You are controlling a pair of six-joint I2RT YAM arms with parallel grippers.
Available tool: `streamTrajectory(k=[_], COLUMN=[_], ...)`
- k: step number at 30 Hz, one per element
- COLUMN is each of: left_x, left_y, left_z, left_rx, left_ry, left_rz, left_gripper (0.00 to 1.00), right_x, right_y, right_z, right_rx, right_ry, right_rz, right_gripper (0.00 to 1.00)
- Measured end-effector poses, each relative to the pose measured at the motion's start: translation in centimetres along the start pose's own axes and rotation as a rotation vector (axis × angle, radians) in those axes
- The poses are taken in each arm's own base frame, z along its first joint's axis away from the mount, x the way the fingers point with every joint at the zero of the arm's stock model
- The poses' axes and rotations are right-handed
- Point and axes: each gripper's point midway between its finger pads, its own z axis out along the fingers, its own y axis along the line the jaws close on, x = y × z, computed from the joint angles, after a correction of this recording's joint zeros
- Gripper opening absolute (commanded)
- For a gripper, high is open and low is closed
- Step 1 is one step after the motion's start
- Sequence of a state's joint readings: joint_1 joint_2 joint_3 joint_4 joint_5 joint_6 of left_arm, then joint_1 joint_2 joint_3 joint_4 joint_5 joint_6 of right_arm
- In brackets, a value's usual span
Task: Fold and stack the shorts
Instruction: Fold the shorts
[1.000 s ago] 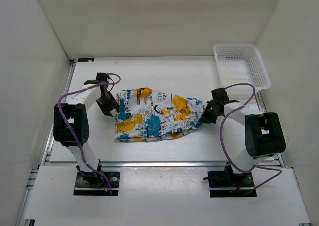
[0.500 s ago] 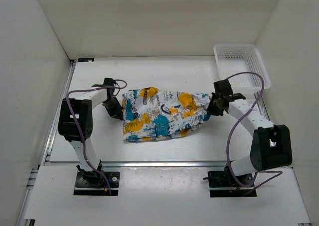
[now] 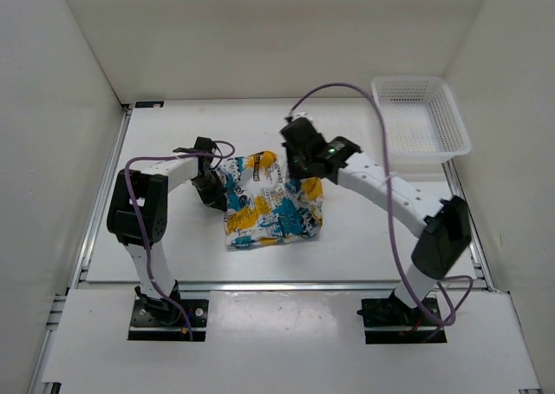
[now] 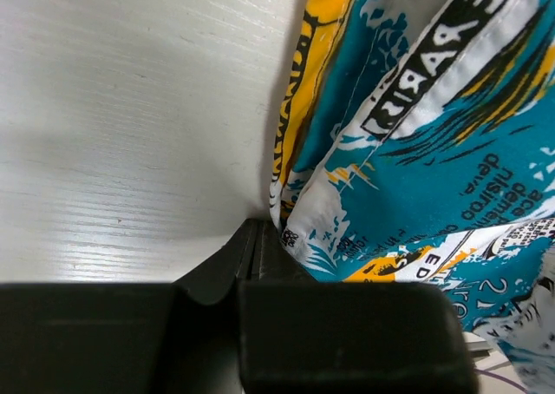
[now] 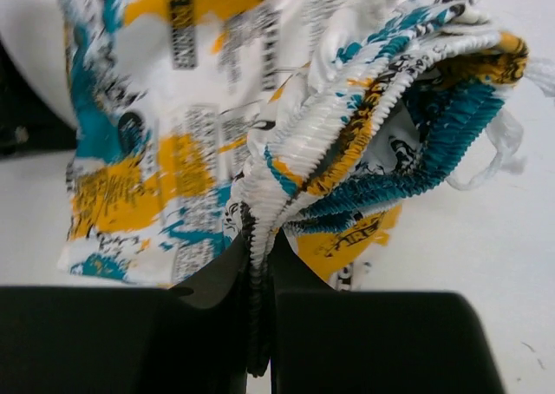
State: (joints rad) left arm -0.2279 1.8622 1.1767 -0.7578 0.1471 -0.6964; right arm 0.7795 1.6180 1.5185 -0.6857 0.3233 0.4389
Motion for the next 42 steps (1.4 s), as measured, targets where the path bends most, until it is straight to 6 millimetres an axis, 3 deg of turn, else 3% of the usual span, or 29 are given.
streamTrajectory(k=[5, 9, 13, 19, 20, 21, 22, 24, 25, 26, 29, 31, 32, 33, 35, 36, 39, 42], left_x=[0.0, 0.0, 0.0, -0.3, -0.3, -0.4, -0.6, -1.3, -1.7, -2.2, -3.8, -5.3, -6.0, -6.5, -7.1, -7.1, -5.5, -3.3], left_y=[0.0, 0.0, 0.0, -0.1, -0.1, 0.0, 0.1, 0.5, 0.9, 1.4, 2.4, 2.3, 1.9, 1.3, -0.3, -1.4, -4.9, -7.8], left_z=[0.0, 0.0, 0.1, 0.0, 0.0, -0.1, -0.1, -0.6, -1.0, -1.6, -4.1, -6.4, -7.7, -8.9, -11.2, -12.2, -13.7, -13.1], left_rx=[0.000, 0.002, 0.003, 0.010, 0.012, 0.017, 0.020, 0.032, 0.036, 0.037, 0.037, 0.041, 0.049, 0.055, 0.068, 0.084, 0.128, 0.147], left_ry=[0.001, 0.004, 0.005, 0.005, 0.006, 0.008, 0.009, 0.000, -0.007, -0.018, -0.064, -0.118, -0.152, -0.182, -0.244, -0.268, -0.287, -0.245], left_rz=[-0.002, -0.005, -0.006, -0.013, -0.015, -0.020, -0.021, -0.042, -0.053, -0.066, -0.093, -0.087, -0.074, -0.059, 0.002, 0.040, 0.154, 0.254], left_gripper=[0.10, 0.10, 0.10, 0.13, 0.18, 0.36, 0.48, 0.77, 0.84, 0.84, 0.84, 0.77, 0.60, 0.52, 0.26, 0.20, 0.11, 0.10], right_x=[2.6, 4.3, 5.8, 6.5, 6.6, 6.7, 6.8, 6.9, 6.8, 6.7, 6.8, 6.9, 6.5, 6.0, 4.6, 3.8, 3.0, 4.2], right_y=[6.7, 10.5, 12.7, 14.3, 14.4, 14.5, 14.7, 15.1, 15.3, 15.6, 15.1, 13.8, 12.9, 11.9, 9.5, 8.1, 4.4, 2.0], right_z=[2.9, 5.1, 6.2, 7.1, 7.2, 7.3, 7.3, 7.3, 7.2, 7.0, 5.2, 2.7, 1.1, -0.1, -1.9, -2.2, -1.0, 2.3], right_rx=[-0.044, -0.071, -0.090, -0.114, -0.115, -0.122, -0.129, -0.157, -0.168, -0.188, -0.223, -0.247, -0.262, -0.270, -0.269, -0.258, -0.204, -0.147], right_ry=[0.081, 0.120, 0.147, 0.164, 0.168, 0.175, 0.178, 0.184, 0.181, 0.171, 0.149, 0.133, 0.112, 0.087, 0.035, 0.009, 0.011, 0.082], right_rz=[-0.138, -0.215, -0.261, -0.278, -0.280, -0.283, -0.278, -0.280, -0.278, -0.281, -0.268, -0.239, -0.213, -0.186, -0.108, -0.062, 0.051, 0.104], right_gripper=[0.00, 0.00, 0.00, 0.02, 0.20, 0.33, 0.40, 0.65, 0.73, 0.83, 0.86, 0.78, 0.66, 0.36, 0.13, 0.02, 0.00, 0.00])
